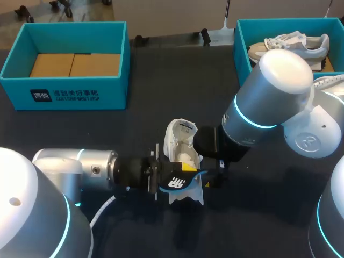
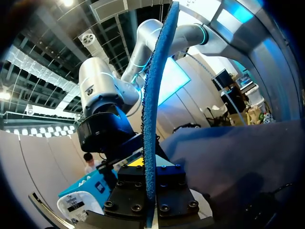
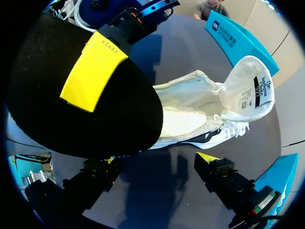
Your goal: Take the shoe out of the shoebox, open the shoe tongue, remove and reinsert the insole, then place the shoe into the shoebox
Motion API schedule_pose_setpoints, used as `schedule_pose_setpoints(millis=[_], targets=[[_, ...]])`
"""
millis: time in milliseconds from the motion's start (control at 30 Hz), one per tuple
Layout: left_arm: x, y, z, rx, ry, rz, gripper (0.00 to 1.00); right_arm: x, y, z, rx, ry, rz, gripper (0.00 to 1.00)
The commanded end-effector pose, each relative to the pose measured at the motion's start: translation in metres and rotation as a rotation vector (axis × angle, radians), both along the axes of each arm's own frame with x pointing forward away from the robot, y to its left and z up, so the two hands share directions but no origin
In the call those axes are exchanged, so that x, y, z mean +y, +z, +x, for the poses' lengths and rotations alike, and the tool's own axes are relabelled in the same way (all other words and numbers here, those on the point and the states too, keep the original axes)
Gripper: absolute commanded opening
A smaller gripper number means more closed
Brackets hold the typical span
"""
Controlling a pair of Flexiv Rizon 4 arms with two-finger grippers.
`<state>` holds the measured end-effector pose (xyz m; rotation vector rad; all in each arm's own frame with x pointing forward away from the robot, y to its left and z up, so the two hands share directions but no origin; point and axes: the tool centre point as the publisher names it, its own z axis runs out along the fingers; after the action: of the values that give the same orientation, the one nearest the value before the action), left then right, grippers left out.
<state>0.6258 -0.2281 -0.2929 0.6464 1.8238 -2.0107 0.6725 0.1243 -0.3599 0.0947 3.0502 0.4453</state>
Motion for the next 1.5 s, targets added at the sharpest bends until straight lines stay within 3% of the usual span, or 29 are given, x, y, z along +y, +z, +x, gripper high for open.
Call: schedule_pose_setpoints(millis=[33, 600, 1500], targets=[[0.001, -0.002, 0.000, 0.003, 0.006, 0.005, 0.00, 0.001, -0.001, -0.001, -0.002, -0.001, 0.000, 1.00], [0.011, -0.010, 0.011, 0.020, 0.044, 0.011, 0.00, 0.001, -0.001, -0.001, -0.002, -0.001, 0.000, 1.00], [0.012, -0.045, 0.033, 0.006, 0.085, 0.080, 0.00, 0.001, -0.001, -0.001, -0.002, -0.001, 0.000, 1.00]])
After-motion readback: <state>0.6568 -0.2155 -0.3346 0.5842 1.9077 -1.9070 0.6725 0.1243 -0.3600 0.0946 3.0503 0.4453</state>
